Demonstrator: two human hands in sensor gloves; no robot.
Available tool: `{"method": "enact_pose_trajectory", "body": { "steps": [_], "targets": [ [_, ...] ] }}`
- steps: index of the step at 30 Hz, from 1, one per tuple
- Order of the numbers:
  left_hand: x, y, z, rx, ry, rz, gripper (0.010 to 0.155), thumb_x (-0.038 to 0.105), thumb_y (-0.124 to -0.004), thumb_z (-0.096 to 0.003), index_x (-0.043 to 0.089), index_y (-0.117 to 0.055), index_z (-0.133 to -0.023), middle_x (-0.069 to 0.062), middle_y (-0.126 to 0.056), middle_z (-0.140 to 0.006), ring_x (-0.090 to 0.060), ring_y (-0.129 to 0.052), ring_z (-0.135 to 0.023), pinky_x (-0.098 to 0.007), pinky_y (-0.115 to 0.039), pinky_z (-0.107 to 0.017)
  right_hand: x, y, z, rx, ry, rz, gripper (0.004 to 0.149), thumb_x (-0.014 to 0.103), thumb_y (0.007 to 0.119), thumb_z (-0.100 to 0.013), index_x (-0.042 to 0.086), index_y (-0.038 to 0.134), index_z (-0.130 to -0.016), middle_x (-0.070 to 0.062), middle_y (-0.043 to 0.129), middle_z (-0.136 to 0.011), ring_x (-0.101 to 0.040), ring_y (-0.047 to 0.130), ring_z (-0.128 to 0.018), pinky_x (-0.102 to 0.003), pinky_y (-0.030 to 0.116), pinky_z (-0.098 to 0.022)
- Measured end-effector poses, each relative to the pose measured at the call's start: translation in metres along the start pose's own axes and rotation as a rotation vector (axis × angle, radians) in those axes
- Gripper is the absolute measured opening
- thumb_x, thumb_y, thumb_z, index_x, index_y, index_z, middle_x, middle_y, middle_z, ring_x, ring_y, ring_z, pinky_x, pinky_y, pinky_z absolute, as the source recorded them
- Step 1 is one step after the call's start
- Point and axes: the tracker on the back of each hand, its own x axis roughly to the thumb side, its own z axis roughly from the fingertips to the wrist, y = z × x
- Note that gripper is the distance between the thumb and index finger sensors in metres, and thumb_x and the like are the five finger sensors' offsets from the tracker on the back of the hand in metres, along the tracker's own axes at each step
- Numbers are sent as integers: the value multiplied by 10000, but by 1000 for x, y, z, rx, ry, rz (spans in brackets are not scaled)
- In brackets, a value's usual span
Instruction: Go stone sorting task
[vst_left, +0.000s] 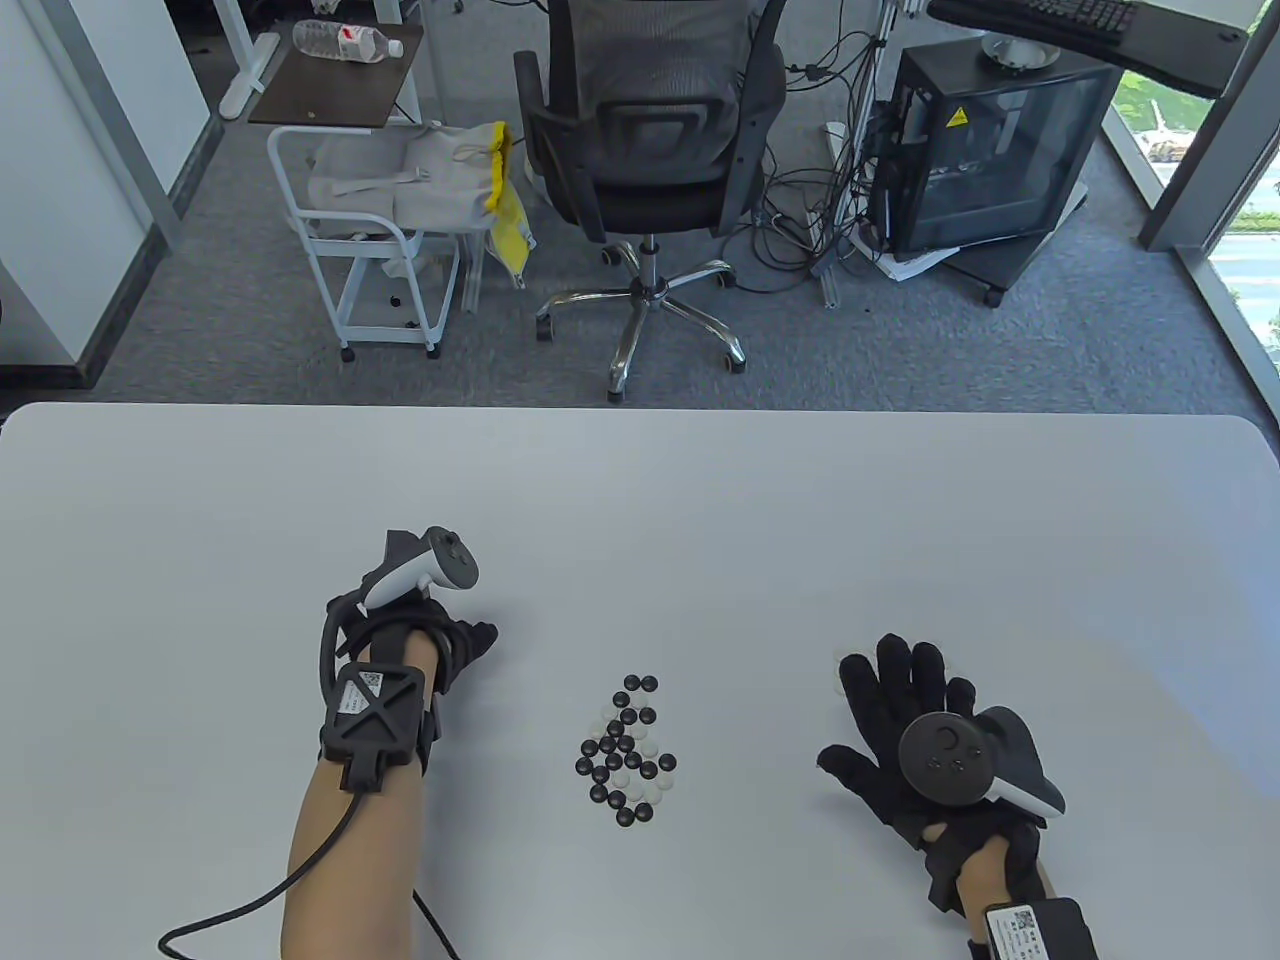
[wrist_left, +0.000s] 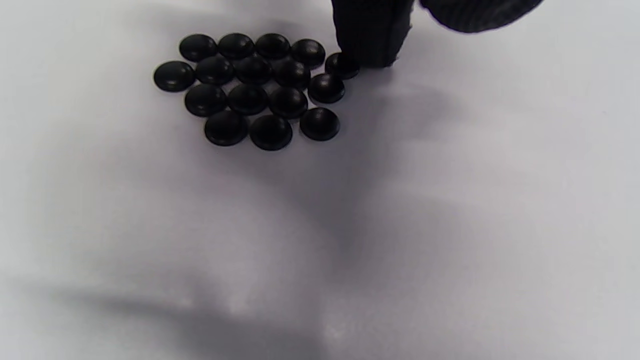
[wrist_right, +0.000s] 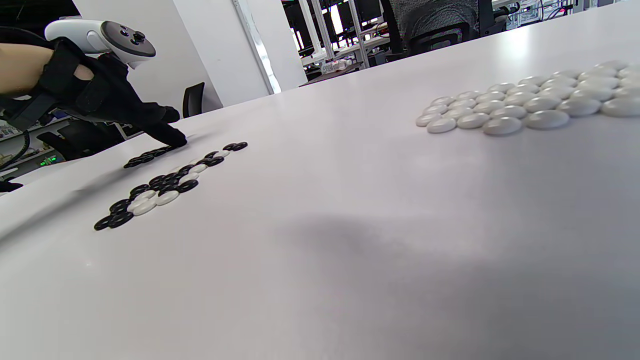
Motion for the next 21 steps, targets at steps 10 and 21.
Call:
{"method": "enact_pose_trajectory", "body": {
  "steps": [10, 21],
  "targets": [
    [1, 2, 8, 23, -19, -35, 716, 568, -493, -470, 315, -568, -1135, -188, 136, -1106, -510, 192, -910, -794, 29, -504, 1, -1, 0, -4, -5, -8, 859, 526, 504, -591, -23, 155, -1151, -447, -31, -1073, -677, -61, -907, -890, 97, -558],
    [84, -12, 51, 43, -409, -251, 681, 560, -515, -485, 319, -629, -1111, -214, 56, -1138, -522, 135, -931, -804, -28, -533, 2, -1, 0, 5, -4, -4, 859, 526, 507, -592, -24, 155, -1151, -445, -28, -1074, -676, -59, -908, -890, 100, -559]
  ]
}}
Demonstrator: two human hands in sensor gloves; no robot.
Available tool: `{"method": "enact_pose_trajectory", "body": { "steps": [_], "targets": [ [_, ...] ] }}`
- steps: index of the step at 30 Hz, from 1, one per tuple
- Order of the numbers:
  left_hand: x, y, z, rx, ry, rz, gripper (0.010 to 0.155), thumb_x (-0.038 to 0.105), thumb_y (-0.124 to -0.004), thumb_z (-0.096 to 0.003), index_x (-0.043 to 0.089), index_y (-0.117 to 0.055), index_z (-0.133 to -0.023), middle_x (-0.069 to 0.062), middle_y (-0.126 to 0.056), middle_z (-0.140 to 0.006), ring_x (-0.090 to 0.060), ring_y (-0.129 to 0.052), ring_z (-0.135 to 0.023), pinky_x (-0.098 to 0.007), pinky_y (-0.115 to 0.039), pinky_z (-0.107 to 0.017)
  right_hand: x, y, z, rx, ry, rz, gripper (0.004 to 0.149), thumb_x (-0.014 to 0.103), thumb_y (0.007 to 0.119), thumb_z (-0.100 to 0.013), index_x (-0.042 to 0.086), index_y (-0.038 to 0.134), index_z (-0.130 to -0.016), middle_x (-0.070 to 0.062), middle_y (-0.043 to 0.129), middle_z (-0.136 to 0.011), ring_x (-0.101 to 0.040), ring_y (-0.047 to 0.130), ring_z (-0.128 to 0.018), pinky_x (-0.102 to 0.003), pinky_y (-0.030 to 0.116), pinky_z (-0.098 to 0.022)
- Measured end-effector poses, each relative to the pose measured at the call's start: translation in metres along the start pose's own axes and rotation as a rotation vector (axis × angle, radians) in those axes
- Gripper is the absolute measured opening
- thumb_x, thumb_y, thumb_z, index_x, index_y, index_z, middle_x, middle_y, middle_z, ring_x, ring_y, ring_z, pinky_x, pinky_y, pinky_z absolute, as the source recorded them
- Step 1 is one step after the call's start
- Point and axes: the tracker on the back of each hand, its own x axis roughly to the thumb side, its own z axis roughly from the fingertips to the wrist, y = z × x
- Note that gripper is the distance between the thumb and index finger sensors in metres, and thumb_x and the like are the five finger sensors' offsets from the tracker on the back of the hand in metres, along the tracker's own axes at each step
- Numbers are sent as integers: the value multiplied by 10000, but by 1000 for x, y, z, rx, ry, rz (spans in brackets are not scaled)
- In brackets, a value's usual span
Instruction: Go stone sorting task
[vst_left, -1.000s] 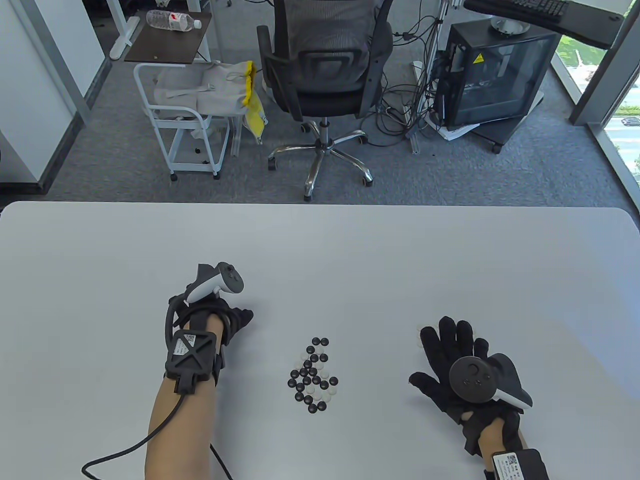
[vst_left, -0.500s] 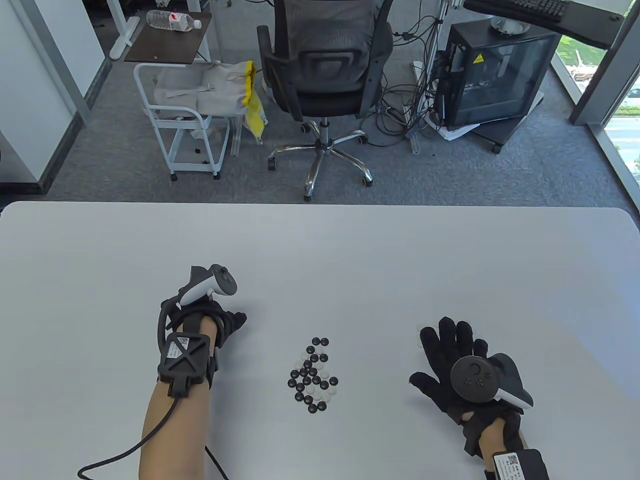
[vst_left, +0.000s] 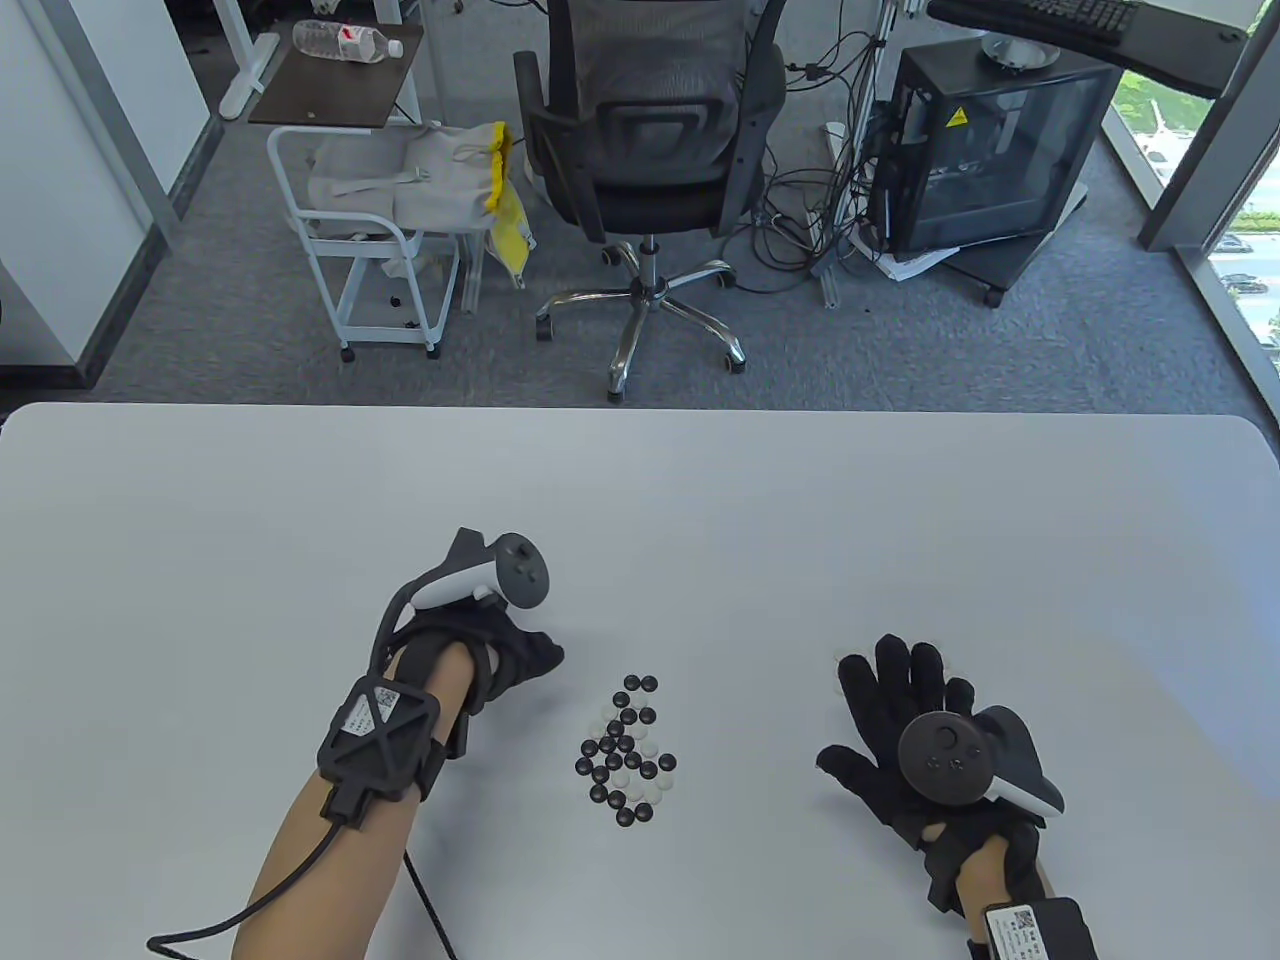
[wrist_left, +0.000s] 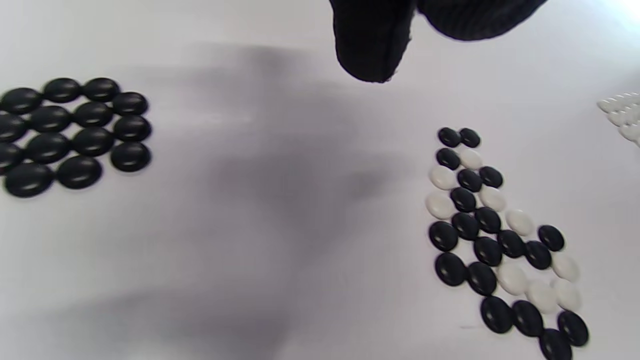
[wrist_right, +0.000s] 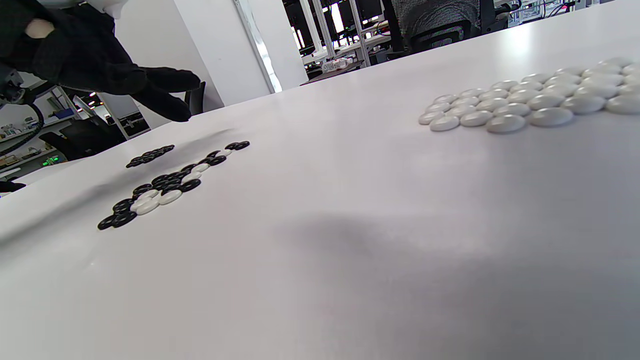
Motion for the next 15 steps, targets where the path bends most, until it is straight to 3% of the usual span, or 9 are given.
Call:
{"method": "enact_pose_trajectory", "body": {
  "steps": [7, 15],
  "targets": [
    [57, -15, -21, -40, -128, -116, 675, 560, -511, -485, 340, -581, -1119, -211, 73, -1132, -520, 143, -929, -806, -30, -537, 0, 0, 0, -1, -1, 0, 858, 526, 508, -593, -24, 156, -1151, -446, -29, -1074, -677, -60, -908, -890, 99, -559],
    [76, -31, -57, -69, -95, -172, 672, 557, -493, -484, 378, -444, -1131, -212, 137, -1106, -515, 185, -911, -805, -7, -537, 1, -1, 1, -4, -7, -1, 859, 525, 510, -593, -24, 157, -1151, -445, -29, -1075, -676, -60, -907, -889, 98, -560]
  ]
}}
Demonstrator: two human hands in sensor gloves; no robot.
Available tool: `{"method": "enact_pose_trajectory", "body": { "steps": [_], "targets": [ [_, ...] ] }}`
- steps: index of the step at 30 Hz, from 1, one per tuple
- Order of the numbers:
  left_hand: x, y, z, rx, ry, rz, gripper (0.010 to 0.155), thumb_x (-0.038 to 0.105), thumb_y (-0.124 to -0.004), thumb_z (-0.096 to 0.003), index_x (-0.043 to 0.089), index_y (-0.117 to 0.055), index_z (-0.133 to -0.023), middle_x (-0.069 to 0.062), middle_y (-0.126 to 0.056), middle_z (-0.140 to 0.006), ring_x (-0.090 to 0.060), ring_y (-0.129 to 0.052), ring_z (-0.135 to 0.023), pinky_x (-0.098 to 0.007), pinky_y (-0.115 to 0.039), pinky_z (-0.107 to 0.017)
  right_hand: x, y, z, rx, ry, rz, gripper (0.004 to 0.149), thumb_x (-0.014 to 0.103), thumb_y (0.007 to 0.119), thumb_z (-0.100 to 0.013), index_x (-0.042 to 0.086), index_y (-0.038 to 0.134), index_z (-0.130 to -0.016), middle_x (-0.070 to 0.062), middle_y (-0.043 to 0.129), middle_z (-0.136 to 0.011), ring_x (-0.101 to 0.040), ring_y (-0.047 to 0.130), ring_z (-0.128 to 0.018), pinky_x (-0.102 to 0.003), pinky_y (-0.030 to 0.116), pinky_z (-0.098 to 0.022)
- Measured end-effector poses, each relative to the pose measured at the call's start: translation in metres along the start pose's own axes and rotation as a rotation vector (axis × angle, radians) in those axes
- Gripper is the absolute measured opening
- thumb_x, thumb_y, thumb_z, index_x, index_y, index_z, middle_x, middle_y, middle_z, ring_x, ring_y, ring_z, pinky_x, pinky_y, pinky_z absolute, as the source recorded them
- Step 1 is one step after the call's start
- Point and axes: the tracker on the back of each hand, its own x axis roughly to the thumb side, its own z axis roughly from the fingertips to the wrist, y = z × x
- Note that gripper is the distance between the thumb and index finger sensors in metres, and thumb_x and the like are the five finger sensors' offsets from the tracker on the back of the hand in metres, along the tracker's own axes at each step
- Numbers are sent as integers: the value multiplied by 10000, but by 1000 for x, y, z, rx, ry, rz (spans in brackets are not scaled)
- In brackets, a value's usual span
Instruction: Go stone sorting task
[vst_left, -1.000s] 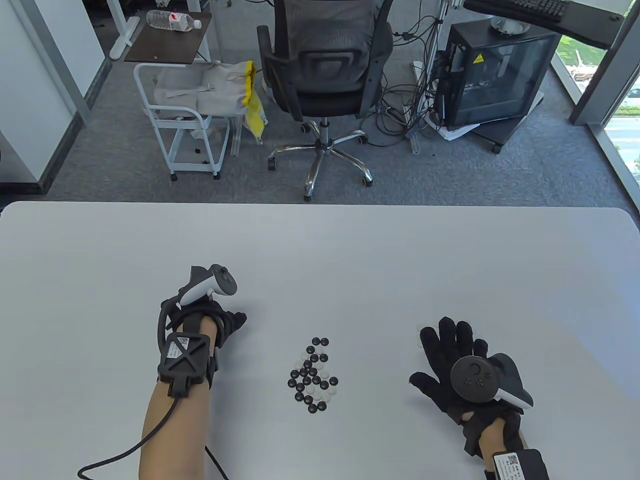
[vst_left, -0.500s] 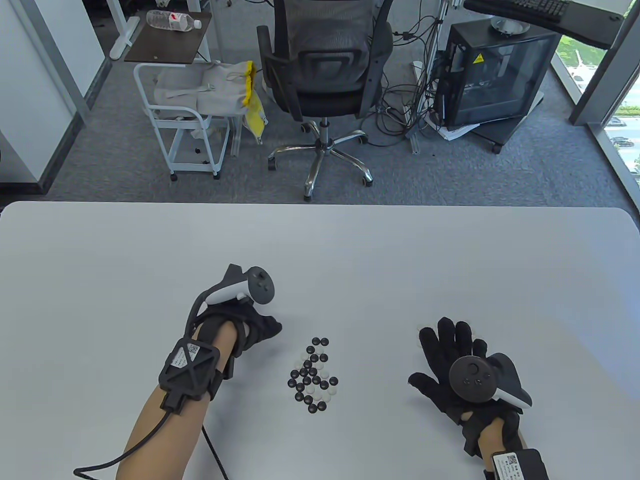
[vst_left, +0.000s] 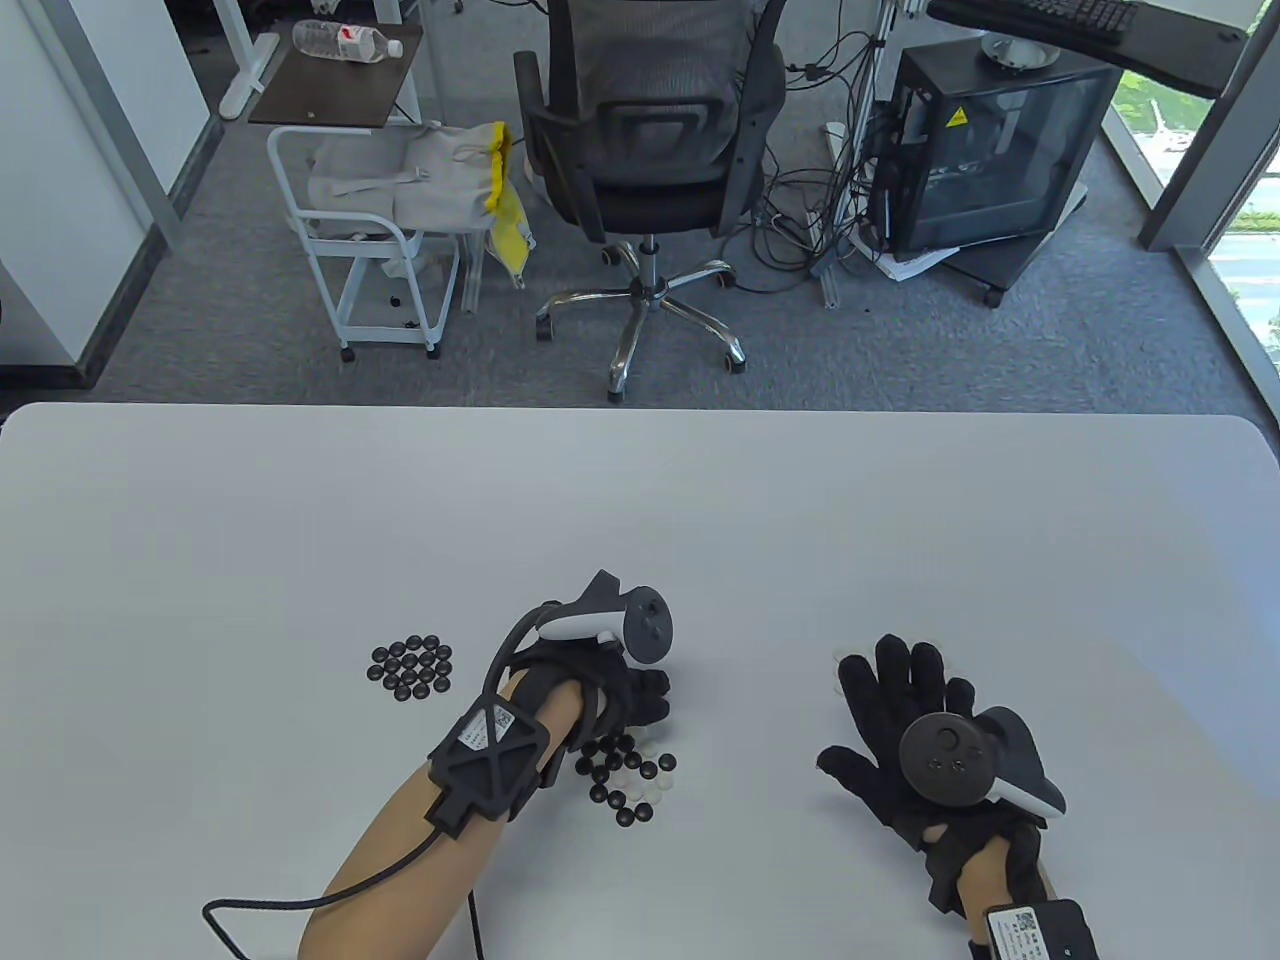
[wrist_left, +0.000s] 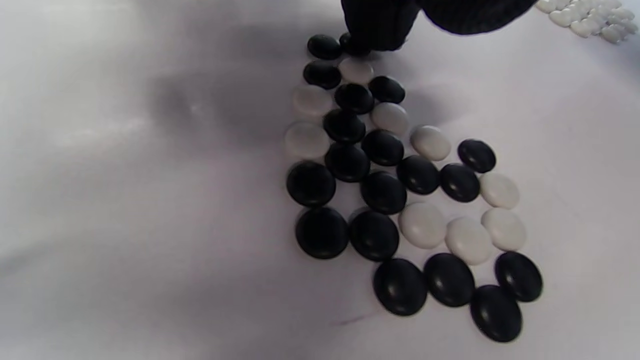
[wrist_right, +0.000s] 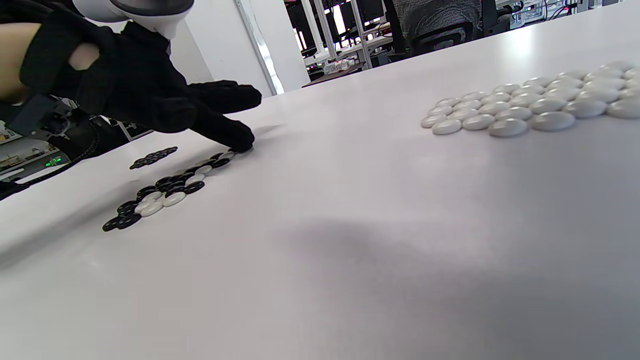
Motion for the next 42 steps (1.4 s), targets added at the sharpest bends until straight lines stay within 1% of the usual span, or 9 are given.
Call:
{"method": "enact_pose_trajectory", "body": {
  "steps": [3, 6, 9, 14, 19, 24, 34, 38, 42],
  "targets": [
    [-6, 5, -2, 37, 15, 45, 677, 559, -490, -484, 369, -470, -1133, -207, 140, -1109, -510, 193, -912, -805, 0, -539, 0, 0, 0, 1, -1, -1, 858, 525, 510, -593, -24, 159, -1151, -446, -27, -1075, -677, -60, -907, -889, 98, -560],
    [-28, 12, -1, 41, 81, 137, 679, 558, -488, -484, 352, -515, -1131, -205, 133, -1114, -513, 193, -912, -804, 2, -538, 0, 0, 1, 3, -1, -1, 858, 525, 510, -594, -24, 159, -1152, -445, -27, -1076, -677, -60, -907, -889, 97, -559],
    [-54, 14, 7, 40, 127, 218, 682, 558, -493, -485, 325, -587, -1120, -199, 102, -1128, -514, 176, -920, -803, -8, -544, 1, -1, 1, -3, -4, -2, 857, 525, 510, -594, -24, 161, -1153, -445, -27, -1076, -677, -60, -907, -889, 98, -560],
    [-100, 6, 26, 41, 237, 327, 679, 556, -497, -486, 317, -619, -1110, -203, 87, -1134, -519, 168, -923, -804, -11, -541, 1, -1, 2, 0, -4, -1, 857, 525, 510, -595, -24, 164, -1153, -446, -26, -1076, -678, -61, -906, -890, 98, -559],
    [-129, -5, 44, 41, 313, 374, 683, 558, -503, -489, 303, -631, -1110, -202, 95, -1129, -520, 174, -918, -802, -8, -539, 1, -1, 1, 3, -4, 1, 858, 525, 513, -595, -26, 165, -1154, -446, -26, -1076, -676, -61, -907, -888, 98, -561],
    [-140, -10, 55, 36, 367, 366, 685, 557, -505, -489, 296, -657, -1103, -200, 83, -1135, -520, 168, -923, -798, 10, -518, 0, 1, 0, 18, 7, 4, 857, 523, 516, -598, -25, 164, -1154, -446, -27, -1075, -677, -63, -904, -888, 97, -559],
    [-151, -12, 66, 14, 447, 374, 692, 557, -524, -498, 265, -684, -1105, -210, 56, -1146, -528, 141, -937, -796, 2, -521, 0, 0, 1, 20, 10, 0, 855, 521, 523, -601, -26, 166, -1154, -447, -27, -1075, -677, -62, -905, -888, 96, -559],
    [-142, -4, 71, 38, 410, 365, 691, 558, -526, -502, 266, -662, -1113, -214, 61, -1144, -529, 139, -937, -796, -2, -524, 1, 0, 1, 19, 9, -2, 856, 522, 520, -601, -26, 165, -1154, -447, -26, -1075, -676, -62, -906, -888, 95, -559],
    [-115, 10, 75, 67, 329, 291, 678, 555, -539, -514, 264, -662, -1113, -237, 19, -1161, -544, 102, -958, -799, -26, -538, 1, 0, 0, 18, 9, -3, 856, 521, 521, -601, -27, 165, -1154, -446, -26, -1076, -676, -62, -906, -888, 97, -560]
  ]
}}
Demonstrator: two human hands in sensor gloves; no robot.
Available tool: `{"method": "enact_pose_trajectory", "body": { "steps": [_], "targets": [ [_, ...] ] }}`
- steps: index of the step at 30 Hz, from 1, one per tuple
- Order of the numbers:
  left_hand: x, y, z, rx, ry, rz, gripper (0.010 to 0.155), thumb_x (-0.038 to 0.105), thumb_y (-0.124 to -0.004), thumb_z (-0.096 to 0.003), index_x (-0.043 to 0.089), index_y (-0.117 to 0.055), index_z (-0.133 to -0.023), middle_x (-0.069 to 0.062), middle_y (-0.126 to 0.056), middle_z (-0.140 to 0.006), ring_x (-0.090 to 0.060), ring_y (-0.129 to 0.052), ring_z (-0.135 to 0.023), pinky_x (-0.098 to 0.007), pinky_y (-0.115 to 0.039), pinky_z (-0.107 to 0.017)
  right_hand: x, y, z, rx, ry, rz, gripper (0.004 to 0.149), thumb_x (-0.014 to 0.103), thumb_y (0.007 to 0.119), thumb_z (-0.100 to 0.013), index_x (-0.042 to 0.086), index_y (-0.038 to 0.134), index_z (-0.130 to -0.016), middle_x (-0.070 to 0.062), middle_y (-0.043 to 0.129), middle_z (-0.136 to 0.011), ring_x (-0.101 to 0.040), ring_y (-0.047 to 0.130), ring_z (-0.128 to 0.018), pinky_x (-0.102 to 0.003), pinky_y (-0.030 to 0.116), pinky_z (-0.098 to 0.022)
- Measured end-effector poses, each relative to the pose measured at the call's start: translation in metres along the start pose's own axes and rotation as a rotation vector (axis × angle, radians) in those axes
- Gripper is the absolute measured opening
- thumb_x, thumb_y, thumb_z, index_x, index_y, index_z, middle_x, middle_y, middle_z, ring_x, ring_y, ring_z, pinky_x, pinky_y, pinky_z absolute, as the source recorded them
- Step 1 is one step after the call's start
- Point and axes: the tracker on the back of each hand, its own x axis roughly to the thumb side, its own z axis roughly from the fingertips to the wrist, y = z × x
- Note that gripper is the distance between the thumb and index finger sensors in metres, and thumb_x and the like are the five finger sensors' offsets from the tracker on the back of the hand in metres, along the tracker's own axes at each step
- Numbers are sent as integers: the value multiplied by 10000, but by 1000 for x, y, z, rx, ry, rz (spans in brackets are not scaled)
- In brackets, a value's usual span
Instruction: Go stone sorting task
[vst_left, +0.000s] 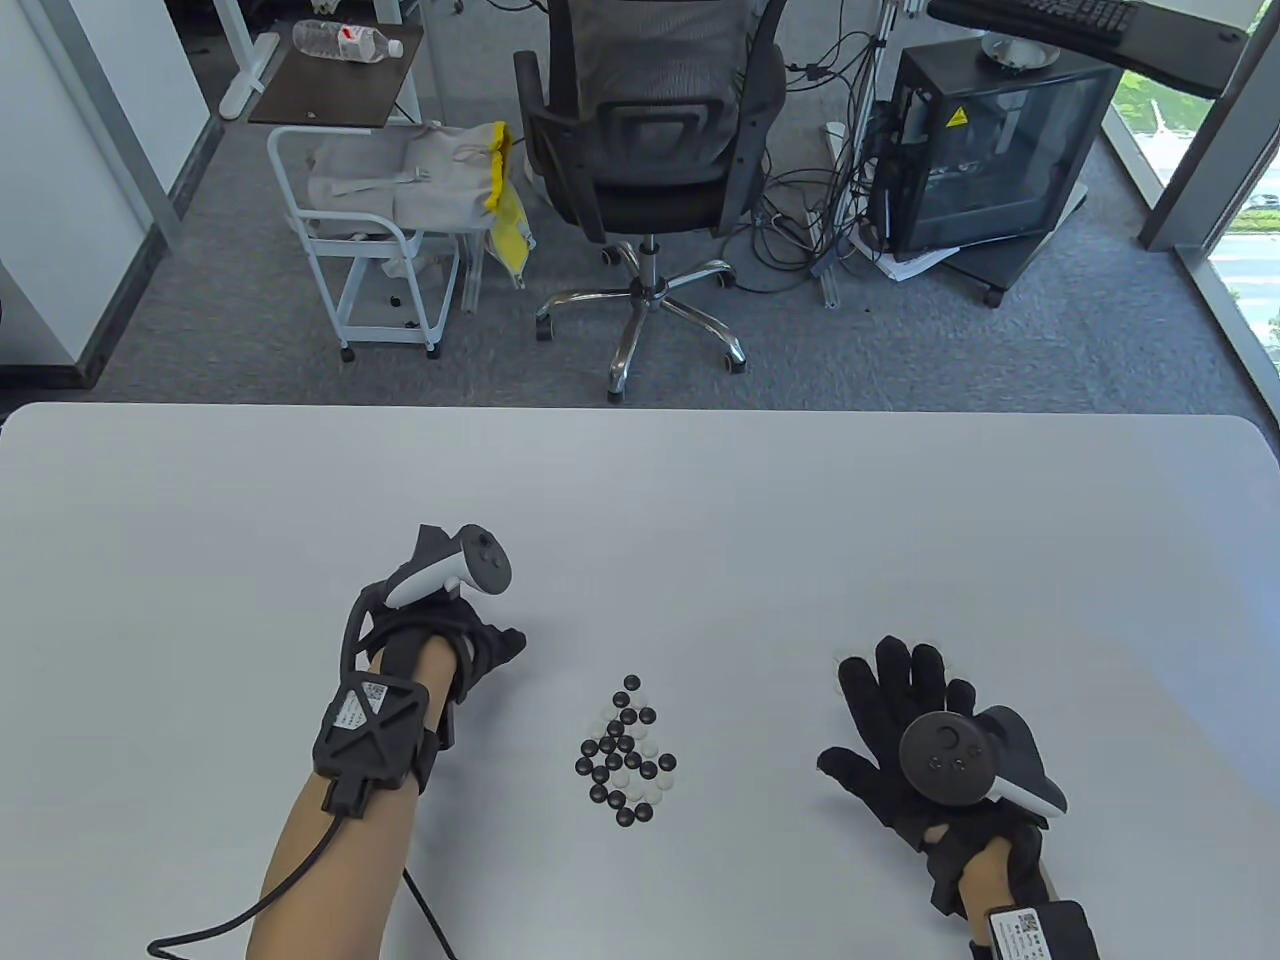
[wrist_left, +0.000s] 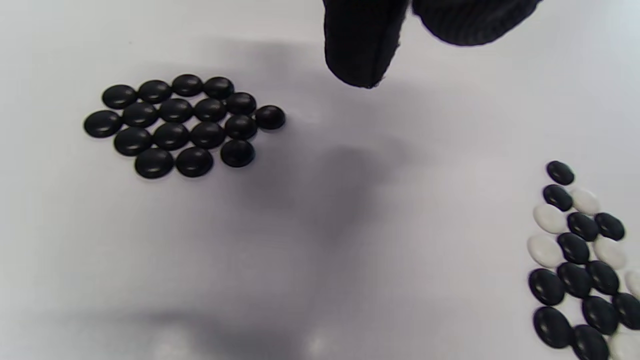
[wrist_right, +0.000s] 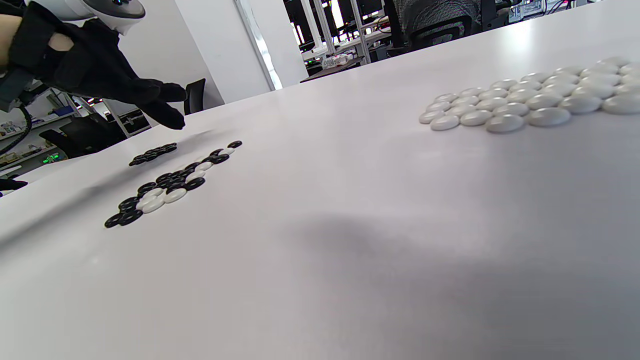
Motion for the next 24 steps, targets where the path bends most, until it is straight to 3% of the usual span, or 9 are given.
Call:
{"method": "enact_pose_trajectory", "body": {
  "steps": [5, 11, 17, 24],
  "targets": [
    [46, -3, 11, -2, -170, -101, 630, 544, -575, -545, 267, -699, -1096, -243, -20, -1169, -546, 62, -968, -802, -53, -545, 0, 0, 0, 1, 0, 0, 856, 522, 521, -601, -26, 166, -1154, -447, -24, -1076, -676, -62, -906, -888, 97, -560],
    [88, -16, 6, -54, -308, -164, 613, 537, -594, -549, 277, -682, -1097, -249, -47, -1170, -545, 27, -979, -806, -103, -573, 0, 0, 0, 1, -2, -1, 855, 522, 521, -600, -25, 170, -1155, -445, -25, -1076, -676, -61, -907, -888, 98, -560],
    [107, -26, -10, -81, -331, -170, 608, 535, -586, -550, 289, -666, -1101, -243, -22, -1166, -540, 57, -968, -805, -85, -570, 0, -1, 1, 2, -1, -6, 854, 522, 521, -601, -26, 171, -1156, -446, -28, -1075, -676, -61, -906, -889, 97, -560],
    [110, -38, -32, -100, -306, -134, 633, 548, -549, -533, 334, -564, -1128, -226, 84, -1127, -526, 147, -925, -803, -30, -543, -1, -1, 1, 2, -2, -7, 857, 523, 520, -600, -28, 168, -1155, -447, -28, -1075, -677, -61, -906, -889, 99, -561]
  ]
}}
